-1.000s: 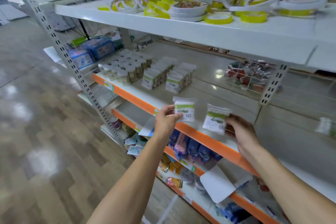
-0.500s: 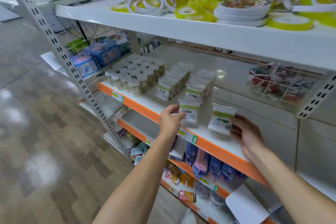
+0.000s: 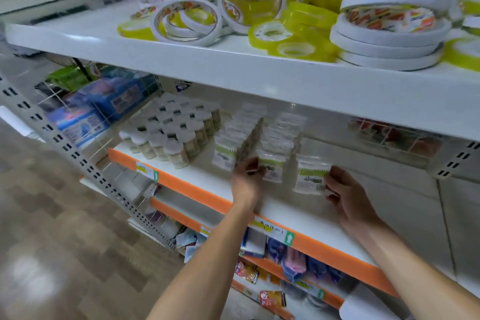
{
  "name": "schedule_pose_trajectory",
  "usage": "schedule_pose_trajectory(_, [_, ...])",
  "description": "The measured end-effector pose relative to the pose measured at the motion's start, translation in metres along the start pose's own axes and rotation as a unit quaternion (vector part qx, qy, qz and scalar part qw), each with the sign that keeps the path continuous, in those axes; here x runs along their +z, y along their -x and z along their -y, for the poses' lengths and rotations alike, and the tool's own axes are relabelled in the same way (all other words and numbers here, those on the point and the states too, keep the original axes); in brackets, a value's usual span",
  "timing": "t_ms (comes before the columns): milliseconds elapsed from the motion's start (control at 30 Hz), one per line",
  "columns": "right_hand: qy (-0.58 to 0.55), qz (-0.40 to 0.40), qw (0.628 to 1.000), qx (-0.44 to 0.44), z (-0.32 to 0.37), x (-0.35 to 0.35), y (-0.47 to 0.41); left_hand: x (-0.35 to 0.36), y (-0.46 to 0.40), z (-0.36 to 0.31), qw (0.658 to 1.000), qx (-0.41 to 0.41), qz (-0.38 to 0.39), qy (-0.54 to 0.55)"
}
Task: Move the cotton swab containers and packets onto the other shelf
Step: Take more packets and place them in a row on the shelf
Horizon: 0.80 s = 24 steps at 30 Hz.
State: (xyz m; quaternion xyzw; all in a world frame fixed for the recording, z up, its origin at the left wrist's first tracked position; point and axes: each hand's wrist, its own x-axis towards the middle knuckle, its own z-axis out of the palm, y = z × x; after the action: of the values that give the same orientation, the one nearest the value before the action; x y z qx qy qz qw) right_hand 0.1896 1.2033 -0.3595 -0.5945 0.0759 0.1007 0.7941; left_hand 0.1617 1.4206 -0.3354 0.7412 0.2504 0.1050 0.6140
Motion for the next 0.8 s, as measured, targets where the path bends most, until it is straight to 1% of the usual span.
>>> schedule_pose_trajectory(133, [-0.038, 0.001, 0.999, 0.000, -0.002, 0.009, -0.003, 0.003, -0.015, 0.001, 1.000, 0.012, 0.021, -0.006])
schedule_pose_trajectory(200, [-0.034, -0.005, 0.999, -0.004, -0.003, 0.018, -0.002, 0.003, -0.020, 0.002, 0.999, 0.019, 0.033, -0.015])
schedule_pose_trajectory(433, [0.023, -0.074, 0.997, -0.029, -0.022, 0.057, 0.002, -0.003, -0.031, 0.003, 0.996, 0.050, 0.059, -0.053])
schedule_pose_trajectory(567, [0.062, -0.101, 0.992, -0.050, -0.035, 0.082, 0.002, -0.017, -0.028, 0.010, 0.992, 0.090, 0.090, -0.016])
schedule_pose_trajectory(667, [0.087, -0.125, 0.986, -0.074, -0.043, 0.097, 0.003, -0.029, -0.027, 0.015, 0.987, 0.112, 0.114, -0.030])
schedule_pose_trajectory(800, [0.113, -0.161, 0.975, -0.105, -0.045, 0.110, 0.003, -0.039, -0.021, 0.018, 0.984, 0.134, 0.105, -0.046])
